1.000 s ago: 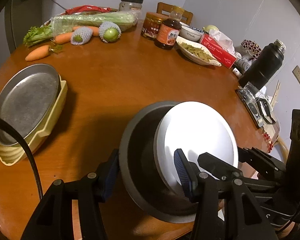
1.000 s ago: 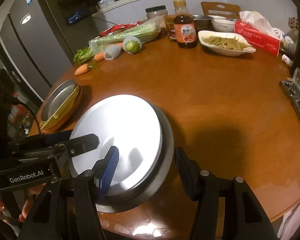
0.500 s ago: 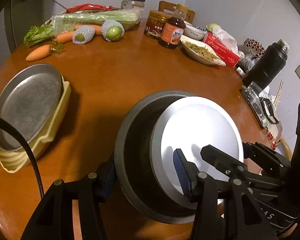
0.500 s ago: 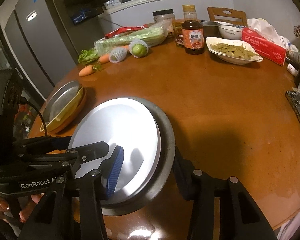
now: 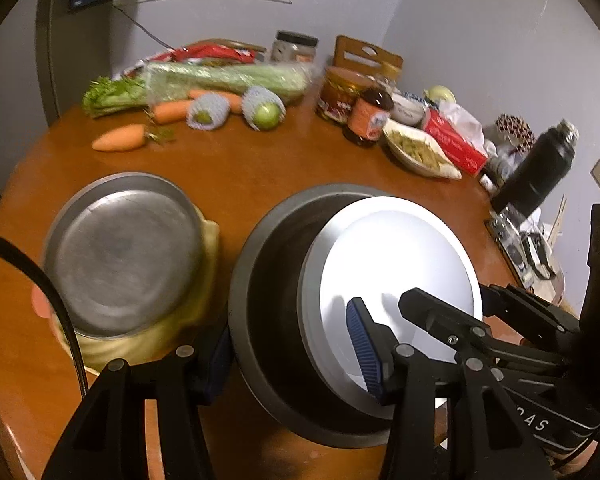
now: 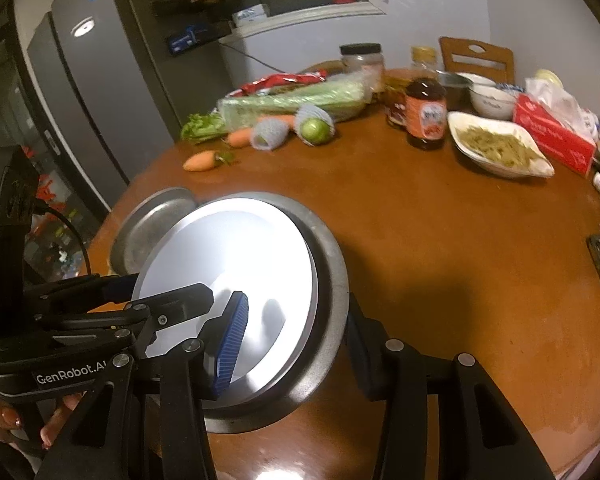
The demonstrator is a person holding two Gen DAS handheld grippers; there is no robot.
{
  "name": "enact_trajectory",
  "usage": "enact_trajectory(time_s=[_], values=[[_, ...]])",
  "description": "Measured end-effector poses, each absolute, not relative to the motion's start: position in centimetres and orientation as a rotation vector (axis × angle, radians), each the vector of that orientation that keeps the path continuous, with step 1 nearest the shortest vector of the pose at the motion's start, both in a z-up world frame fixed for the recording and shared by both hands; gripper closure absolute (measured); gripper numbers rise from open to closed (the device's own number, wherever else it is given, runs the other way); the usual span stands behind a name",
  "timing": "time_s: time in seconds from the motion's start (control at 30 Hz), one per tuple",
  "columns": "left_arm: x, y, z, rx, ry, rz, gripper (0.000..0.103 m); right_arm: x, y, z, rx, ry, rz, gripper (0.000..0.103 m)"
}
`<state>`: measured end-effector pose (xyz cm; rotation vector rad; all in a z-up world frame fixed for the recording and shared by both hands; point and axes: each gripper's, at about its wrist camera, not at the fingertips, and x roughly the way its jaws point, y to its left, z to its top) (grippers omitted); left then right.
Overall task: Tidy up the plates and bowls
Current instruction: 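Lower the steel bowl stack onto the grey tray with both tools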
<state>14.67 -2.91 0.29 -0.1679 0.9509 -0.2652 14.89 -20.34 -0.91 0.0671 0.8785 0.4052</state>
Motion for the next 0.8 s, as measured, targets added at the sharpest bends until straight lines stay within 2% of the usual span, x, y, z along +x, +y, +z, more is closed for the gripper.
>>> enact_trajectory(time_s=[0.8], values=[[16.9, 7.8, 3.0, -0.223, 0.903, -0.095, 0.05, 19.8, -9.0, 1.9, -0.013, 0.848, 0.558, 0.055]])
